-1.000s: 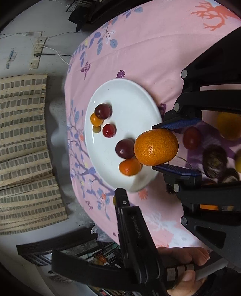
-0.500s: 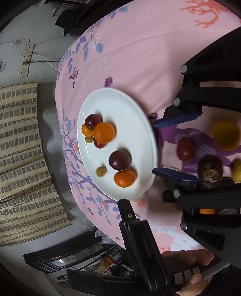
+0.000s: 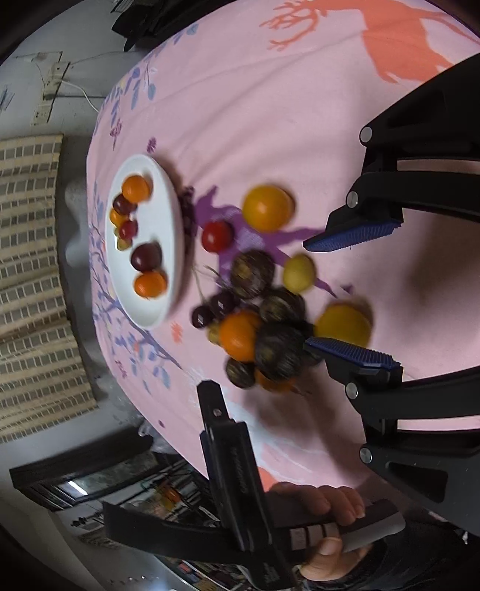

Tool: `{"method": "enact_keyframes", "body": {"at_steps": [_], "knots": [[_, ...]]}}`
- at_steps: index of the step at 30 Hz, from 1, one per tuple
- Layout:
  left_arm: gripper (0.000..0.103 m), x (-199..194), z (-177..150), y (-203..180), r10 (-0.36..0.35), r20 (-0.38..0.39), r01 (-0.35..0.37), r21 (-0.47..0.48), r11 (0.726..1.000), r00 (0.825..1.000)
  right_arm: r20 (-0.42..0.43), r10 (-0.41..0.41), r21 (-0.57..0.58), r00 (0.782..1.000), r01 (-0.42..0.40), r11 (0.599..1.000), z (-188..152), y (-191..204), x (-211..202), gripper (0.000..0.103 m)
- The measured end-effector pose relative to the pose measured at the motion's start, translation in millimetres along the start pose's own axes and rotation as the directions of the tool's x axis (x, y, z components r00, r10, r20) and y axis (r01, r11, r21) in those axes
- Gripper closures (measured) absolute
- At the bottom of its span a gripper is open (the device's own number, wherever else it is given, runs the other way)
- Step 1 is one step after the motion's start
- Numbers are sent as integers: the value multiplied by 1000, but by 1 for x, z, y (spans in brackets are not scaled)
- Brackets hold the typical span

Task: Organize fruits
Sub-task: 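Grasp the large yellow-green round fruit with the right gripper while the left grasps an orange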

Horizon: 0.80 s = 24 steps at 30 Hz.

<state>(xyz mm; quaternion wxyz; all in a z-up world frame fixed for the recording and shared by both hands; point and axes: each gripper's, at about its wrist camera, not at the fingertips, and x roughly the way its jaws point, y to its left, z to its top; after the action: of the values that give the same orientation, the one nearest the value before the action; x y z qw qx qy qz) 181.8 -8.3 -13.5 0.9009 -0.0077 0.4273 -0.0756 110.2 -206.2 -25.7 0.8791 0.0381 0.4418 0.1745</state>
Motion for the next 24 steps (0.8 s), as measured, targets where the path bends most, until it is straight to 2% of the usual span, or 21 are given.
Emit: {"method": "enact_keyframes", "body": {"at_steps": [4, 9, 12, 14, 17, 24], "knots": [[17, -3, -15, 13, -1, -4, 0, -40, 999, 1000, -37, -7, -18, 999, 6, 1000, -13, 15, 7, 52], [17, -2, -22, 20, -21, 5, 21, -31, 999, 1000, -94, -40, -17, 995, 38, 999, -21, 26, 28, 52], [16, 0, -24, 18, -22, 0, 22, -4, 1000, 1000, -80, -75, -42, 994, 72, 997, -18, 33, 34, 52], [16, 1, -26, 15, -24, -12, 25, 18, 1000, 1000, -58, -73, -40, 996, 71, 997, -17, 33, 35, 64], [15, 0, -28, 10, -39, -23, 40, 47, 998, 999, -39, -49, -13, 998, 48, 999, -18, 27, 33, 64], [15, 4, -40, -11, -32, -85, 48, 189, 981, 996, 20, -27, 84, 999, 25, 996, -12, -5, 16, 64]]}}
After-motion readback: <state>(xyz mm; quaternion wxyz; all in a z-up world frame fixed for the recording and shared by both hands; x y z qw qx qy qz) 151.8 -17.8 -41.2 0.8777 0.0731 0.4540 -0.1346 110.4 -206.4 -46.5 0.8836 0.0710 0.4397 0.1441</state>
